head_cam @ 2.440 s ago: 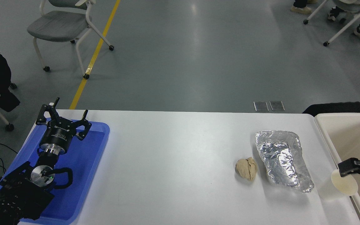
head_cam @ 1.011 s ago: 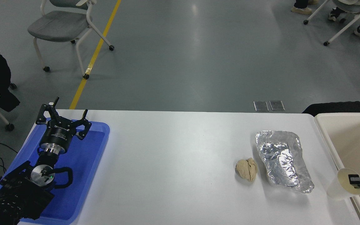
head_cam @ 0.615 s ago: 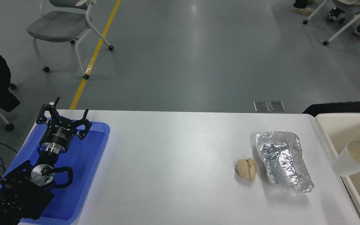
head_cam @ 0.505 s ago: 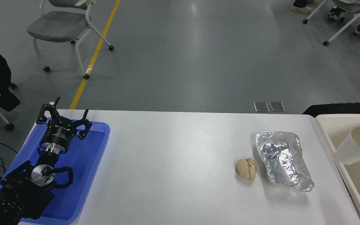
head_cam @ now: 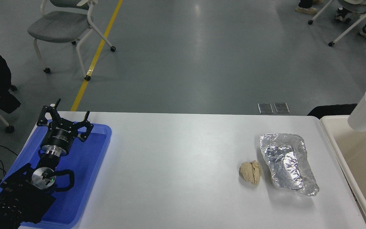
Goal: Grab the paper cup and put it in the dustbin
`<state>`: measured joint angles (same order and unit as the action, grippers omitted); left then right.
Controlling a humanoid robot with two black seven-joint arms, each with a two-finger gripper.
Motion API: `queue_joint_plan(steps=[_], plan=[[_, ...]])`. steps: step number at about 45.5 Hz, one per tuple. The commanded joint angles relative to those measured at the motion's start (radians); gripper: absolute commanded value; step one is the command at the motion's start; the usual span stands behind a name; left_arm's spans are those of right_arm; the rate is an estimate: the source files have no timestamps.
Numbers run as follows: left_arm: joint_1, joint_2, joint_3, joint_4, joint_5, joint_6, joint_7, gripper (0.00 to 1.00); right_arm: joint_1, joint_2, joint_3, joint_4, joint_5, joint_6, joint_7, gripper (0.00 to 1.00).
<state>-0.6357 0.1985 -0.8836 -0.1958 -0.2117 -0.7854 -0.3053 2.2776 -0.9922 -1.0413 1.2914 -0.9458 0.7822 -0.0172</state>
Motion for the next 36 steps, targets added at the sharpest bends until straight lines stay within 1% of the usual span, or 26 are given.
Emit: queue_joint_plan(steps=[1,7,15,17,20,24,29,33,36], plan=[[0.001,0.001,0.000,0.001,0.000,0.000,0.000,1.00,0.026,0.007,-0.020,-0.017,-0.010,0.003,-0.010,0.00],[0.001,0.001,0.000,0.001,0.000,0.000,0.000,1.00,-0.056,-0.057,-0.006,-0.098,-0.025,0.003,-0.009,0.00],[0.001,0.001,0.000,0.001,0.000,0.000,0.000,1.00,-0.237,-0.132,0.033,-0.296,-0.027,0.003,0.003,0.00],[0.001,0.001,0.000,-0.002,0.000,0.000,0.000,1.00,-0.312,-0.135,0.061,-0.328,-0.027,-0.039,0.006,0.00],[0.001,0.001,0.000,0.001,0.000,0.000,0.000,1.00,-0.447,-0.135,0.118,-0.372,-0.027,-0.124,0.031,0.00],[0.001,0.001,0.000,0.001,0.000,0.000,0.000,1.00,-0.642,-0.129,0.216,-0.431,-0.027,-0.219,0.063,0.00],[-0.001,0.001,0.000,0.001,0.000,0.000,0.000,1.00,-0.869,-0.088,0.366,-0.515,-0.016,-0.314,0.066,0.00],[-0.001,0.001,0.000,0.001,0.000,0.000,0.000,1.00,-1.064,-0.022,0.492,-0.609,-0.002,-0.385,0.080,0.00],[-0.001,0.001,0.000,-0.002,0.000,0.000,0.000,1.00,-1.191,0.027,0.592,-0.684,0.002,-0.425,0.082,0.00]])
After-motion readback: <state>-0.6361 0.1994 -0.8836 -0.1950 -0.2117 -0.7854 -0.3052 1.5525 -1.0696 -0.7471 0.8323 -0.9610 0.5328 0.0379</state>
